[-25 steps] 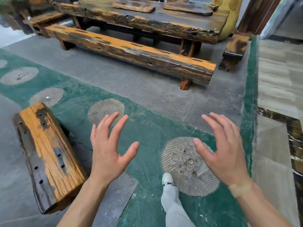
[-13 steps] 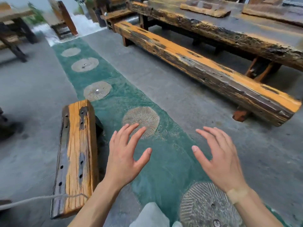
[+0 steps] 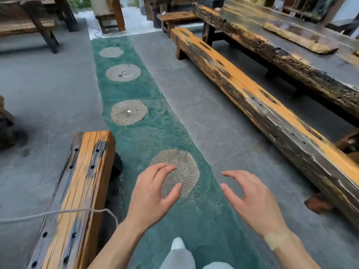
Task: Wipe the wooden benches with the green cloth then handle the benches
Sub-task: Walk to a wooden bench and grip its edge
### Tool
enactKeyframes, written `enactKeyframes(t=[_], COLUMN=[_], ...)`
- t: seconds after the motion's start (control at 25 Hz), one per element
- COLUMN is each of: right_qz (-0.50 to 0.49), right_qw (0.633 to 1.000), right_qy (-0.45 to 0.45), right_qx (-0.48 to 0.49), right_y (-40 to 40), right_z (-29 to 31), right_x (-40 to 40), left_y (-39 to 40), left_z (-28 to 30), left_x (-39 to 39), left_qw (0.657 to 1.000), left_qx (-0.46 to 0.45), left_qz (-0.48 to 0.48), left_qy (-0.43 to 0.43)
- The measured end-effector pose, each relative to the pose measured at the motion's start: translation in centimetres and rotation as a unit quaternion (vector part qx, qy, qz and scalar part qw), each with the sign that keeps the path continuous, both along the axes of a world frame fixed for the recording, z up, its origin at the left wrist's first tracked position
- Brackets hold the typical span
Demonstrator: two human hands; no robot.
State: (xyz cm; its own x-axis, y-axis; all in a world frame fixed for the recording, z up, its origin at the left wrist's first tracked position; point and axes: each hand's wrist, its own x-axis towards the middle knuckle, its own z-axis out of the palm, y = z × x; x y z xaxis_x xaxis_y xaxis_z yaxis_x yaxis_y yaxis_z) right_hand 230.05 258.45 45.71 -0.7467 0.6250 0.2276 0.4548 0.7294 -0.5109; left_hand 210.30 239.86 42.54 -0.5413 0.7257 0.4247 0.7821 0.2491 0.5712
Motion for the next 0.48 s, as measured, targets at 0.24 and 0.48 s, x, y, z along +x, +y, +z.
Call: enactKeyframes(t=[0.24,0.48], right_qz=[0.041,0.141], right_qw=[0.998,0.985], right_qy=[0.027,0.064], right_qx=[-0.051,-0.077], right_y=[10.3,23.0], right_z=[0.1,-2.1], right_x=[-11.5,-24.9], left_y=[8.9,18.6], left_z=[0.3,-1.3], left_x=[-9.2,-18.5], left_qw=[0.999,0.990], left_qx=[-0.006,-0.023], left_qz=[0.043,0.137], left_qy=[-0.016,-0.004])
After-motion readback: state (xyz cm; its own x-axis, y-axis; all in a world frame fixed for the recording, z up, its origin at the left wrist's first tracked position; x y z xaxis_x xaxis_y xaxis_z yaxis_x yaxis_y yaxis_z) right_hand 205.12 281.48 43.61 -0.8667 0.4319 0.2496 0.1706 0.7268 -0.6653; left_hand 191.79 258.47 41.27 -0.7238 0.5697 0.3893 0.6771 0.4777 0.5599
